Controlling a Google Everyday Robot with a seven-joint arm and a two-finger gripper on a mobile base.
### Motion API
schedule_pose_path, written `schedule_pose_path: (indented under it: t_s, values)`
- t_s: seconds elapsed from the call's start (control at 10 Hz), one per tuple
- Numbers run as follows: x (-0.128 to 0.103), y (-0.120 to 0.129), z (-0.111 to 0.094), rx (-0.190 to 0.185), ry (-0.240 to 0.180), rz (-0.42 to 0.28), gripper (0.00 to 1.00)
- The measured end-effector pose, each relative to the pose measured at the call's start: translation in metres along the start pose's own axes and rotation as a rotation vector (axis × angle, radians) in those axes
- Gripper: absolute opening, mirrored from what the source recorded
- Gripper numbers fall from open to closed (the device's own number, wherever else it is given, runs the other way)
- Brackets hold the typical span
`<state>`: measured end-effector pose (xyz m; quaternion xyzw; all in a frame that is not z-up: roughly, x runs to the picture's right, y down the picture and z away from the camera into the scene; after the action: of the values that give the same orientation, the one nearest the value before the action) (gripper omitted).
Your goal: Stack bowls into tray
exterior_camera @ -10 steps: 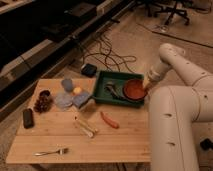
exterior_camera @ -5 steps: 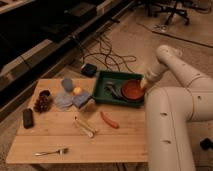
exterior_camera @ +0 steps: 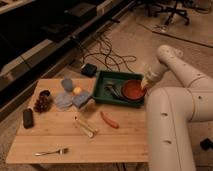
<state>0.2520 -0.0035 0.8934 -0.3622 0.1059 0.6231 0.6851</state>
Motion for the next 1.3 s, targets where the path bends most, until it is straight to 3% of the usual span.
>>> schedule_pose_path:
  t_s: [0.3,1.3]
  values:
    - [-0.0003,0.0005,0.0003,0.000,0.000,-0.002,0.78]
    - [0.0005,-0.0006,-0.0004,0.000,0.000,0.000,0.80]
